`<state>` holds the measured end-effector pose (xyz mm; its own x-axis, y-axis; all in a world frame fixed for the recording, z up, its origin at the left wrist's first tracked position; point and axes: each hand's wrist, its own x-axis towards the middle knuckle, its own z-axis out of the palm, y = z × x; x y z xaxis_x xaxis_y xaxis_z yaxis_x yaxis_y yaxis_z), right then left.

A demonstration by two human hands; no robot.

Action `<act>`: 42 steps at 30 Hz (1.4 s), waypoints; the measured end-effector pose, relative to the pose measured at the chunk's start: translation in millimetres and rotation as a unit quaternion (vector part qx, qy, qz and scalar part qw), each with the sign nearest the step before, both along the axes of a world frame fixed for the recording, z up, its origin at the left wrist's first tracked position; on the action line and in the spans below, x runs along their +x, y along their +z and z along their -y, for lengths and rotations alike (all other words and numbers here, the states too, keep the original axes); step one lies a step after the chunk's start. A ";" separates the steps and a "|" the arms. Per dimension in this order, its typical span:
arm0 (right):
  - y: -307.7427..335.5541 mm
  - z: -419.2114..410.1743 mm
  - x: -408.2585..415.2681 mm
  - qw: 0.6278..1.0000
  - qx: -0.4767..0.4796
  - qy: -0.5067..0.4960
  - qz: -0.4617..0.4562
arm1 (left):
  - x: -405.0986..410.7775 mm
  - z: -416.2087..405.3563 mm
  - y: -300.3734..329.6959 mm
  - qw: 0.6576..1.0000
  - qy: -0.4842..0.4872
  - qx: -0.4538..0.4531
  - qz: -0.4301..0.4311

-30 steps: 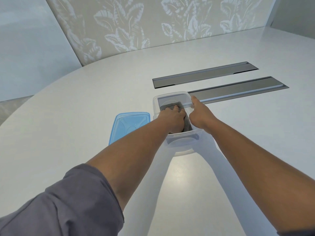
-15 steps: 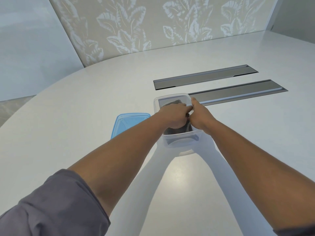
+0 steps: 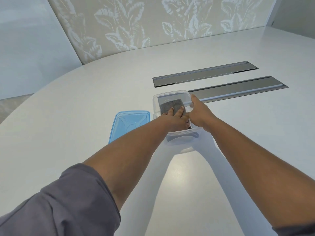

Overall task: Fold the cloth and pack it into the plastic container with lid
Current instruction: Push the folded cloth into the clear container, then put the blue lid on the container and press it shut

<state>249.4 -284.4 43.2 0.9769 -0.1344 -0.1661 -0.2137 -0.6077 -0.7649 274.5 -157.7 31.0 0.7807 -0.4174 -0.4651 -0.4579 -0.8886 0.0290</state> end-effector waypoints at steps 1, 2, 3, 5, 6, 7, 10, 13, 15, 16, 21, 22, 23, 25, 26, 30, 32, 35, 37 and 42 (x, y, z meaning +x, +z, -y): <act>0.1 0.2 0.1 1.000 0.003 -0.001 0.000 | -0.1 -0.2 -0.9 1.000 0.000 -0.002 0.002; 0.4 0.1 -0.1 1.000 0.004 -0.002 0.001 | -0.1 -0.6 -0.6 1.000 0.002 -0.002 0.003; -0.2 0.2 0.0 1.000 0.004 -0.002 0.003 | 0.4 -0.8 -1.1 1.000 0.003 -0.002 0.002; -1.9 0.2 0.8 1.000 0.003 -0.002 0.006 | 3.6 -0.8 -2.9 1.000 0.004 -0.011 0.006; -2.1 0.2 1.0 1.000 0.004 -0.002 0.006 | 3.4 -0.8 -2.1 1.000 0.003 -0.017 0.007; -2.1 0.0 1.1 1.000 0.004 -0.002 0.006 | 3.6 -1.2 -1.7 1.000 0.006 -0.022 0.007; -1.0 0.3 0.9 1.000 0.007 -0.006 -0.002 | 6.2 -3.2 0.6 0.999 0.006 -0.045 0.018; 0.7 1.0 0.6 1.000 -0.003 0.005 -0.007 | 8.7 -5.8 17.0 0.992 0.010 -0.124 0.020; 1.1 0.8 1.0 1.000 -0.008 0.012 -0.002 | 6.6 -9.6 37.3 0.970 0.043 -0.237 0.027; 1.4 0.2 0.4 1.000 -0.007 0.011 0.001 | 6.6 -14.8 46.8 0.947 0.086 -0.306 0.043; -0.3 -2.0 -1.4 1.000 0.001 0.000 0.001 | 4.4 -66.8 52.2 0.826 0.272 -0.443 0.219; 0.2 -3.5 -3.1 1.000 0.002 0.000 -0.001 | 1.8 -78.3 46.4 0.825 0.295 -0.428 0.221; 0.4 -5.3 -4.7 1.000 0.005 0.001 -0.001 | 1.6 -89.0 37.2 0.833 0.318 -0.403 0.206; 0.9 -10.1 -8.1 1.000 0.006 0.005 -0.001 | -3.5 -107.5 19.5 0.859 0.353 -0.333 0.163; 1.5 -12.6 -10.0 1.000 0.006 0.005 -0.003 | -7.5 -115.0 11.9 0.868 0.367 -0.304 0.140; 2.2 -19.3 -14.0 1.000 0.006 0.009 0.001 | -23.6 -127.3 -6.5 0.891 0.363 -0.261 0.077; 3.4 -21.1 -16.4 1.000 0.005 0.009 0.000 | -30.4 -125.4 -8.2 0.909 0.339 -0.231 0.074; 4.7 -22.7 -19.9 1.000 0.003 0.002 -0.003 | -33.2 -125.0 -12.4 0.926 0.309 -0.199 0.085; 5.1 -23.4 -21.9 1.000 0.001 0.000 -0.007 | -34.1 -126.2 -13.5 0.932 0.300 -0.184 0.086; 6.6 -24.9 -24.0 1.000 0.000 0.002 -0.006 | -30.9 -127.4 -15.4 0.935 0.299 -0.173 0.085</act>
